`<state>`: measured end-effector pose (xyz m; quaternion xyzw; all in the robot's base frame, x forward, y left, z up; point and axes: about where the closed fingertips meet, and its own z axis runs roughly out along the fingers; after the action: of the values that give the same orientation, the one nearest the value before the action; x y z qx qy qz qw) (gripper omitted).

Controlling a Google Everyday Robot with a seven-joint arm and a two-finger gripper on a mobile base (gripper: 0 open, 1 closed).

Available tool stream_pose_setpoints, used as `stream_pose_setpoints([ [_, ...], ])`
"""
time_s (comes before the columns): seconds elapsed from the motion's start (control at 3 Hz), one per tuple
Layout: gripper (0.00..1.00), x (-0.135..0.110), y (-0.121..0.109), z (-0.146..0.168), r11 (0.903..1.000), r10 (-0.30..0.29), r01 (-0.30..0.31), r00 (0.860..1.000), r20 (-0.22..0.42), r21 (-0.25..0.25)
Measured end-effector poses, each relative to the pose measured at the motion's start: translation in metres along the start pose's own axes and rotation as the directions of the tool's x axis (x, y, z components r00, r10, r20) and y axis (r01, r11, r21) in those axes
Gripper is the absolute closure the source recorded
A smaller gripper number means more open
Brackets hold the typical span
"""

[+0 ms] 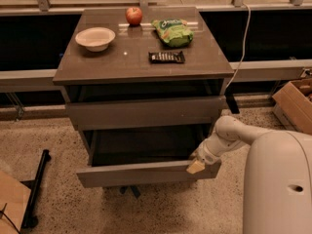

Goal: Open middle drawer

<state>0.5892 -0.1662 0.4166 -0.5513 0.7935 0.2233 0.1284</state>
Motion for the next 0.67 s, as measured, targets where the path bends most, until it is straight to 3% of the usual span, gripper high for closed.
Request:
stream_pose_setpoints([
  [0.33, 0.88, 0.0, 0.0, 0.0, 1.0, 0.0, 0.0, 1.0, 0.0, 0.0],
  [0.67, 0.86, 0.021, 0.038, -0.004, 0.9983, 0.023, -0.025, 0.999, -0.029, -0.053],
])
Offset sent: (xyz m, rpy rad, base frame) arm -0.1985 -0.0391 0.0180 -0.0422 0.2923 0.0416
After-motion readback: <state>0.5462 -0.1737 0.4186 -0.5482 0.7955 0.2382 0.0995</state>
